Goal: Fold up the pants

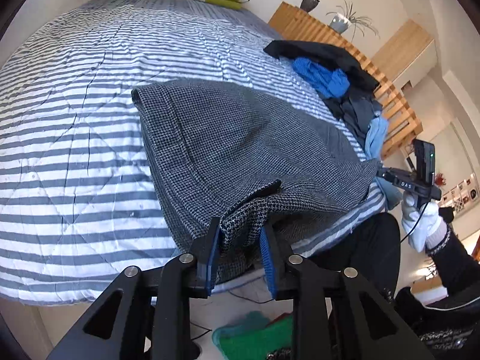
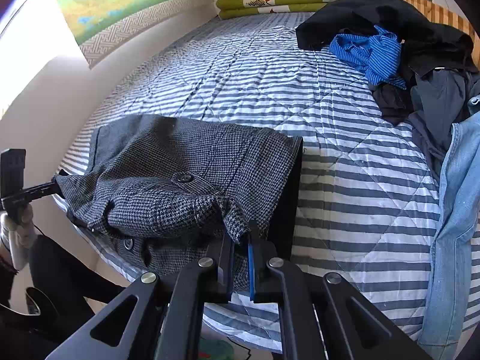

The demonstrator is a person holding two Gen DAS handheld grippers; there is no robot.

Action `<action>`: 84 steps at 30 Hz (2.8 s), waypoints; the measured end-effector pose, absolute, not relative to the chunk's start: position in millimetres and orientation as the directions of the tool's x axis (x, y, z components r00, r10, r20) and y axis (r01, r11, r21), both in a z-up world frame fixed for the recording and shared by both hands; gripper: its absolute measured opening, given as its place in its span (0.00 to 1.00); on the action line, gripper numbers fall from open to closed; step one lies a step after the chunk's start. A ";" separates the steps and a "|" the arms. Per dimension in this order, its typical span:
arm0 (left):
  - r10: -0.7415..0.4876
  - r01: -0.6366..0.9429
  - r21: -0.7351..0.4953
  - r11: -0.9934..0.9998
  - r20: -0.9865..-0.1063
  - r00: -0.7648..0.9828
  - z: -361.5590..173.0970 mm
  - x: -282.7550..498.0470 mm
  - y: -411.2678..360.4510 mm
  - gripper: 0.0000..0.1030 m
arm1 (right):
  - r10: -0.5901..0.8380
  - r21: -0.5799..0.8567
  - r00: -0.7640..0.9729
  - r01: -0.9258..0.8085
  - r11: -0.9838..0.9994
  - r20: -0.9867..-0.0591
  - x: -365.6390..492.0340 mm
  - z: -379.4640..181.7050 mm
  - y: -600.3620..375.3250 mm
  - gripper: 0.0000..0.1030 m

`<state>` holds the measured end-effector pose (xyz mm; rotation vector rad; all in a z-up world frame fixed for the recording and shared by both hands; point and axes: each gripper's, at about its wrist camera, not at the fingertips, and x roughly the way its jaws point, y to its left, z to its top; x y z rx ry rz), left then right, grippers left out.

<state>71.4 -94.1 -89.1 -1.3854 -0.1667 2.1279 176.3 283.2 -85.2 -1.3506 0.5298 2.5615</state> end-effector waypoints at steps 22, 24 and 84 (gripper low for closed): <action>0.524 -0.483 -0.344 -0.805 -0.793 -0.310 -46.9 44.8 -72.1 0.47 | -0.010 0.198 -0.527 -0.302 -0.932 -0.850 193.3 -55.1 282.9 0.11; 0.547 -0.489 -0.380 -0.785 -0.795 -0.261 -59.6 29.4 -52.6 0.47 | 0.000 0.192 -0.551 -0.290 -0.938 -0.834 169.7 -49.8 276.5 0.11; 0.469 -0.551 -0.295 -0.781 -0.859 -0.205 -99.4 48.4 1.8 0.46 | -0.071 0.322 -0.555 -0.369 -0.872 -0.829 210.5 -73.8 280.5 0.29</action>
